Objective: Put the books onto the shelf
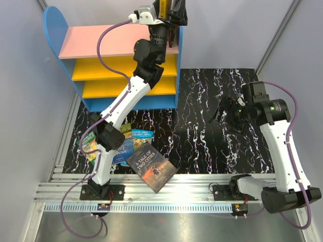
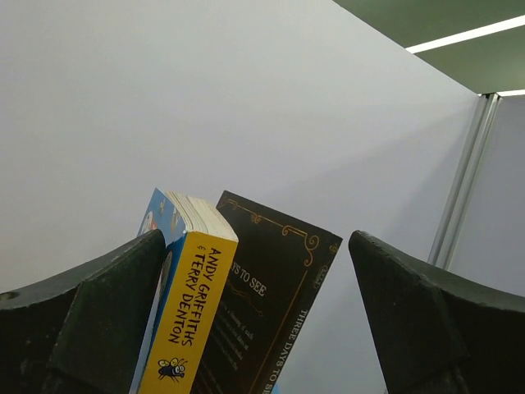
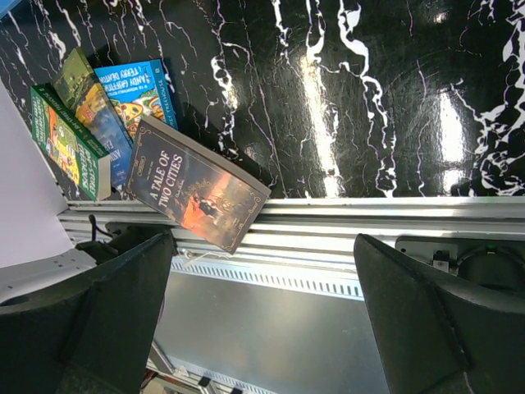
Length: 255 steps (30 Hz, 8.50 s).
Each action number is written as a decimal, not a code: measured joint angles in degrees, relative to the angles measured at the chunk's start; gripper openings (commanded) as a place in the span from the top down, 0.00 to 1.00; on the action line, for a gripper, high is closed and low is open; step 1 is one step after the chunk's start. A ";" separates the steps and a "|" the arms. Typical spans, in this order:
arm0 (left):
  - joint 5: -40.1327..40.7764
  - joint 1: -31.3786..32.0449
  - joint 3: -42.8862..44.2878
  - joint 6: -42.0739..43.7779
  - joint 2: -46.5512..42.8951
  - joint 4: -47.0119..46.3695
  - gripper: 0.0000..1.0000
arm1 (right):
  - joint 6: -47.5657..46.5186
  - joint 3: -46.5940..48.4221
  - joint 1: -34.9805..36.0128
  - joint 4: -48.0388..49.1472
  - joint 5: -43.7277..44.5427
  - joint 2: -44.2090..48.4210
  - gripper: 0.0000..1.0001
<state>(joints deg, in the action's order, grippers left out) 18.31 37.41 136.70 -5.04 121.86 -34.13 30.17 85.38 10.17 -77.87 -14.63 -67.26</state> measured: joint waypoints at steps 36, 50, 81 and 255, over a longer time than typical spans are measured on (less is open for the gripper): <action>4.66 3.61 -7.48 6.10 -3.63 -6.38 0.01 | 0.66 -3.45 0.00 0.00 -0.09 5.01 0.00; 11.80 3.96 -36.24 2.45 -39.01 8.72 0.01 | -2.16 -0.26 0.00 0.33 9.53 12.92 0.00; 3.48 22.36 -76.48 -83.87 -54.51 102.49 0.01 | 8.07 -21.86 17.25 30.93 -27.91 -18.82 0.00; 5.40 -54.29 3.91 -17.11 -8.13 46.95 0.26 | 4.87 18.38 16.90 32.50 -19.67 -30.62 0.00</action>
<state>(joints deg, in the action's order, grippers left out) 23.70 -16.88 140.62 -22.15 113.73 12.82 35.05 103.77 27.07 -45.36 -34.30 -97.89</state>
